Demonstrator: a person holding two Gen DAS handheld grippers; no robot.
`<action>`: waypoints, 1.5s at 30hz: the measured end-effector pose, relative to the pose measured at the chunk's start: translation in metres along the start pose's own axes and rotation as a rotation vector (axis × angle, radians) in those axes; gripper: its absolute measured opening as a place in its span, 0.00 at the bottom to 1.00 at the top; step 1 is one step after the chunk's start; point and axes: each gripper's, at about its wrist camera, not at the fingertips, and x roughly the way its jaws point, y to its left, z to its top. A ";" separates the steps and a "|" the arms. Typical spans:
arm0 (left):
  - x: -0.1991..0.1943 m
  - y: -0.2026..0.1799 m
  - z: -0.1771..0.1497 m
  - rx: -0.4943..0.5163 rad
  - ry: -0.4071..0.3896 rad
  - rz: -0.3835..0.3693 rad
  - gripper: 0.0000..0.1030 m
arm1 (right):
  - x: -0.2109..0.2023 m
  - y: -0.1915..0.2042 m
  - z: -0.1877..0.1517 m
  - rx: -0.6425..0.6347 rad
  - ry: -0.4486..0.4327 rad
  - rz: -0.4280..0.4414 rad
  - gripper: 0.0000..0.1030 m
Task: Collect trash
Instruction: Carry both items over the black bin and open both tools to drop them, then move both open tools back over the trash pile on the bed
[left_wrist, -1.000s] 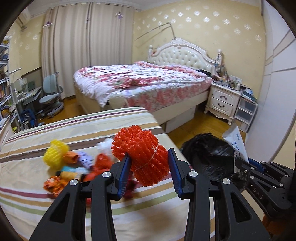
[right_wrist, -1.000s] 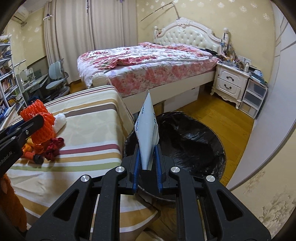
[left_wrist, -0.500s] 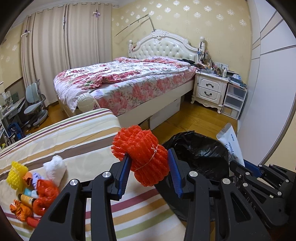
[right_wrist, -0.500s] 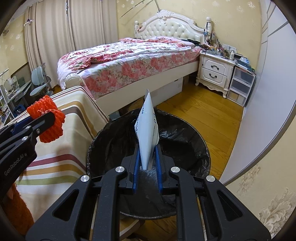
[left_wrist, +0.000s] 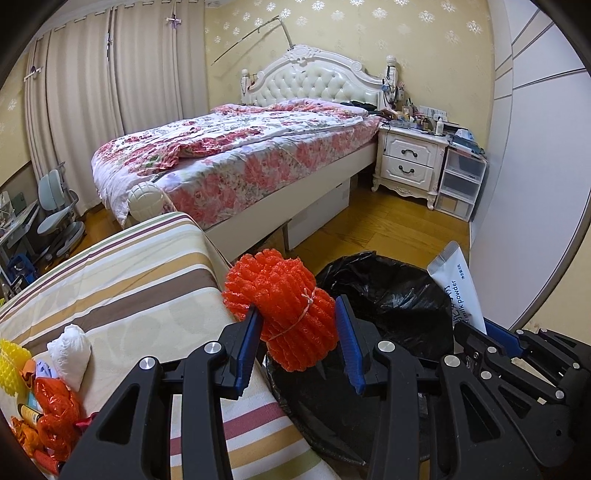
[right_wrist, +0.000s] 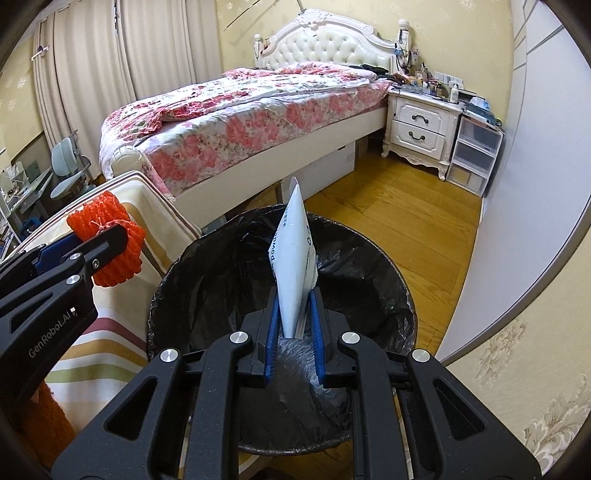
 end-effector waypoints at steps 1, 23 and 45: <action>0.001 0.000 0.001 0.000 0.003 -0.001 0.40 | 0.001 -0.001 0.000 0.001 0.003 0.000 0.15; -0.010 0.024 0.001 -0.069 -0.001 0.053 0.76 | -0.009 -0.009 0.001 0.049 -0.017 -0.025 0.41; -0.089 0.102 -0.059 -0.184 0.039 0.246 0.76 | -0.050 0.065 -0.034 -0.086 -0.002 0.128 0.48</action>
